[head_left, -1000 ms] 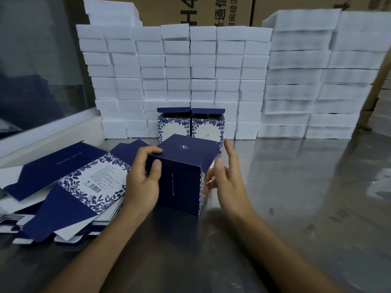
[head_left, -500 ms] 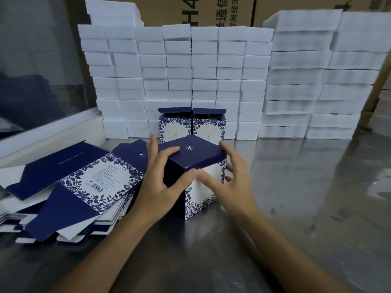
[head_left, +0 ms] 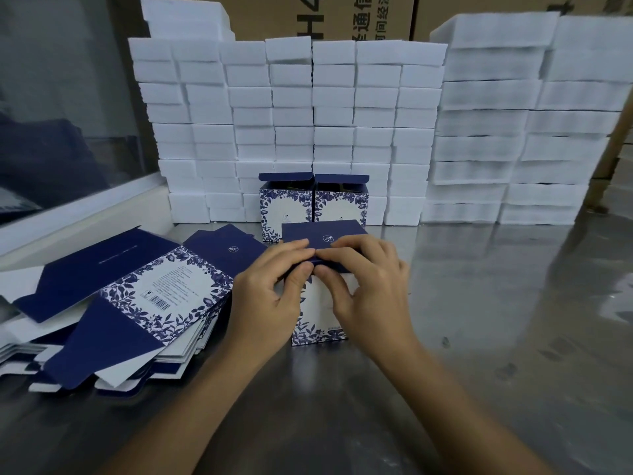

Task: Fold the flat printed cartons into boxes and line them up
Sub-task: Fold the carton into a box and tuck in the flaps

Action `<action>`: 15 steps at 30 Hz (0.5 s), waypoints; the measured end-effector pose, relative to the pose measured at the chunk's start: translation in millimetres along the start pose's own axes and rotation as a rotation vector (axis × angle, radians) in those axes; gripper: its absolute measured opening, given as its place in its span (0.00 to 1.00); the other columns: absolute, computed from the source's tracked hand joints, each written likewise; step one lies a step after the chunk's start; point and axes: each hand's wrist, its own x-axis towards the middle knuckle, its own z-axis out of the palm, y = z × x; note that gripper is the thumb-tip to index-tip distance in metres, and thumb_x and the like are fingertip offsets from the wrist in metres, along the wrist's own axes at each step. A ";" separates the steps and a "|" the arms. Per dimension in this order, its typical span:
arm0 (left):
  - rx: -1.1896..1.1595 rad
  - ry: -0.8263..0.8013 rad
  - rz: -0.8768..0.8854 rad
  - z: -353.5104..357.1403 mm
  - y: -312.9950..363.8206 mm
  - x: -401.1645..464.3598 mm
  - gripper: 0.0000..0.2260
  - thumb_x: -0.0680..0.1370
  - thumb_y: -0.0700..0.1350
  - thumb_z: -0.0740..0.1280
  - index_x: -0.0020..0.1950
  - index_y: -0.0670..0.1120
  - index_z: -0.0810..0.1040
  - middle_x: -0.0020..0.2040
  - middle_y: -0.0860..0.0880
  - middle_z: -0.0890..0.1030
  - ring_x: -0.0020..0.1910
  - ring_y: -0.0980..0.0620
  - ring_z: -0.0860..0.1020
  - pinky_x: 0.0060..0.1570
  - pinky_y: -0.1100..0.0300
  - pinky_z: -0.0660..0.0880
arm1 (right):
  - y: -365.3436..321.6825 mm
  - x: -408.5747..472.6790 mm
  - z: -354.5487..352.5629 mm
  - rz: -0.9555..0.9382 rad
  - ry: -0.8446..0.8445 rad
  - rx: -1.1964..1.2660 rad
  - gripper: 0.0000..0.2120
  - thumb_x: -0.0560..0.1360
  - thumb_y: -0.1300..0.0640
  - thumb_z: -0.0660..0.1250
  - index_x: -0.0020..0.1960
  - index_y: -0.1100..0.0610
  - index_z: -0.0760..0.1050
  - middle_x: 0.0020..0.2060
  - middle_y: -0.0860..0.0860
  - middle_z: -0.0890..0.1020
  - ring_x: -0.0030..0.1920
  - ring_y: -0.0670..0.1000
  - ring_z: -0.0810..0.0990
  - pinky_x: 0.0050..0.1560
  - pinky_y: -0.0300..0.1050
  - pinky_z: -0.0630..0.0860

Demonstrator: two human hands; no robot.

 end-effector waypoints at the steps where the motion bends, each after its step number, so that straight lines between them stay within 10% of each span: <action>1: 0.012 0.007 0.010 0.7 0.0 0.3 0.10 0.78 0.42 0.66 0.56 0.41 0.83 0.57 0.51 0.81 0.58 0.56 0.80 0.55 0.53 0.79 | -1.0 0.7 -0.1 0.012 -0.008 0.001 0.05 0.76 0.52 0.72 0.52 0.47 0.84 0.51 0.44 0.81 0.55 0.51 0.76 0.51 0.60 0.72; 9: 0.031 0.025 0.022 1.7 -2.8 1.2 0.10 0.78 0.42 0.66 0.55 0.41 0.83 0.56 0.52 0.81 0.56 0.59 0.79 0.52 0.62 0.78 | 10.4 1.5 -2.0 0.012 0.025 0.089 0.08 0.77 0.57 0.71 0.54 0.56 0.85 0.52 0.53 0.81 0.55 0.56 0.78 0.54 0.59 0.76; 15: 0.049 0.021 0.017 0.9 -7.3 1.2 0.09 0.78 0.42 0.66 0.55 0.43 0.83 0.56 0.55 0.80 0.47 0.65 0.76 0.47 0.73 0.71 | 16.3 6.4 -1.5 0.059 0.025 0.144 0.07 0.75 0.61 0.73 0.52 0.61 0.85 0.52 0.56 0.80 0.54 0.56 0.79 0.57 0.33 0.71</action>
